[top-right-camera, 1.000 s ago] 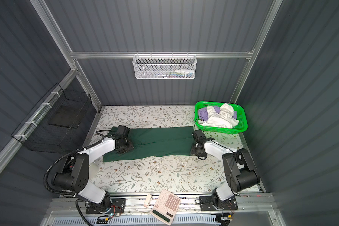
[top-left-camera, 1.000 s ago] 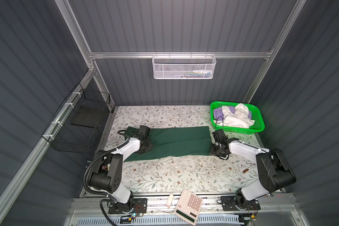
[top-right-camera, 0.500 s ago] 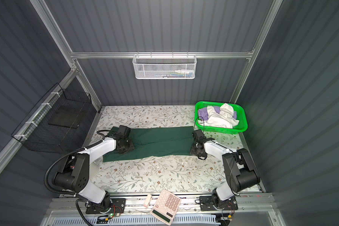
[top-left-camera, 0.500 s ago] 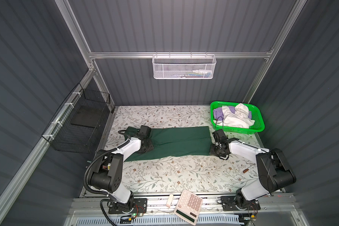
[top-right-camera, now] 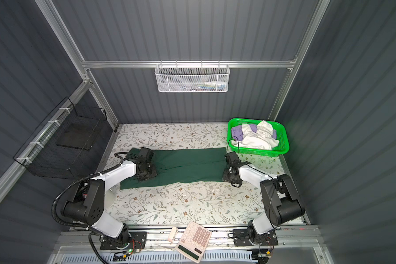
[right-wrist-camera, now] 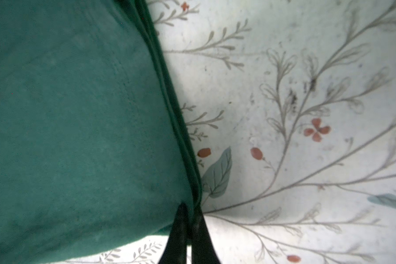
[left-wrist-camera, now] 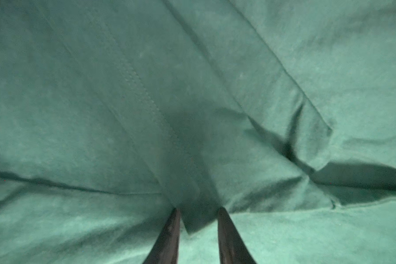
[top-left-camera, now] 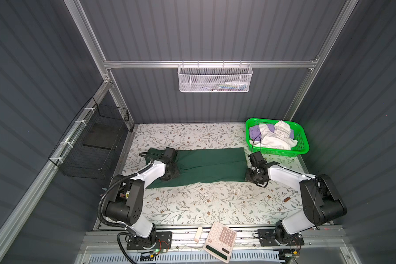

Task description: Fold and stack the t-shirts

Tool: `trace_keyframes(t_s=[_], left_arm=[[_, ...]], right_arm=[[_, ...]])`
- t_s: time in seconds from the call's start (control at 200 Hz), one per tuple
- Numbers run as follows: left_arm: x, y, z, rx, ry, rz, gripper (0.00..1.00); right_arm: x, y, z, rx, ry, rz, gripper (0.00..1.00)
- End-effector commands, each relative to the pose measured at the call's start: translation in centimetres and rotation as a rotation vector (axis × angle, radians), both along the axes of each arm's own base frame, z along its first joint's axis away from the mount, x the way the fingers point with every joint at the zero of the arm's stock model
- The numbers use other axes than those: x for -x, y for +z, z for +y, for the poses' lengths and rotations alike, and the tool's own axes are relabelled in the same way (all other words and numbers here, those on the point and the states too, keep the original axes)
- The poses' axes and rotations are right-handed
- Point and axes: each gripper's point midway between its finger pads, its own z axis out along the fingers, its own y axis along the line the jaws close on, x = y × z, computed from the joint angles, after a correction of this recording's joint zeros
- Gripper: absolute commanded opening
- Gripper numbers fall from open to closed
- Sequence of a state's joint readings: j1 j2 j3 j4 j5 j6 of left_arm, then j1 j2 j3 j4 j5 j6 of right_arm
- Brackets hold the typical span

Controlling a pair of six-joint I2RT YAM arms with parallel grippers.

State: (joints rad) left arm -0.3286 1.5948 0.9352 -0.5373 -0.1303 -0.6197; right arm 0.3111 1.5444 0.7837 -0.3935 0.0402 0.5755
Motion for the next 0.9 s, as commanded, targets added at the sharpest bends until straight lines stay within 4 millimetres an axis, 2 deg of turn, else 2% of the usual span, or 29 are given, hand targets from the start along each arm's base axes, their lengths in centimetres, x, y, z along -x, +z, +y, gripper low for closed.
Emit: trace_keyframes(t_s=[0.0, 0.14, 0.26, 0.35, 0.5, 0.675, 0.891], left_arm=[[-0.4, 0.4, -0.1, -0.018, -0.012, -0.003, 0.27], [-1.0, 0.3, -0.3, -0.015, -0.006, -0.005, 0.20], [-1.1, 0.6, -0.3, -0.021, -0.005, -0.013, 0.00], [-1.2, 1.2, 0.1, -0.031, 0.006, -0.030, 0.00], [-2.3, 3.6, 0.3, -0.052, -0.003, -0.093, 0.00], [-5.2, 6.3, 0.6, -0.122, -0.026, -0.150, 0.00], [-9.1, 7.0, -0.7, -0.132, -0.058, -0.183, 0.00]], right_arm=[[0.9, -0.3, -0.3, 0.004, -0.001, 0.029, 0.00], [0.8, 0.0, -0.3, 0.009, 0.006, 0.023, 0.00], [0.9, 0.2, -0.4, 0.011, 0.006, 0.018, 0.00], [0.9, 0.1, -0.4, 0.010, 0.006, 0.021, 0.00], [1.2, -0.1, -0.6, 0.015, -0.006, 0.040, 0.00], [2.2, -0.7, -1.2, 0.039, -0.034, 0.079, 0.00], [2.6, -0.8, -1.4, 0.040, -0.036, 0.083, 0.00]])
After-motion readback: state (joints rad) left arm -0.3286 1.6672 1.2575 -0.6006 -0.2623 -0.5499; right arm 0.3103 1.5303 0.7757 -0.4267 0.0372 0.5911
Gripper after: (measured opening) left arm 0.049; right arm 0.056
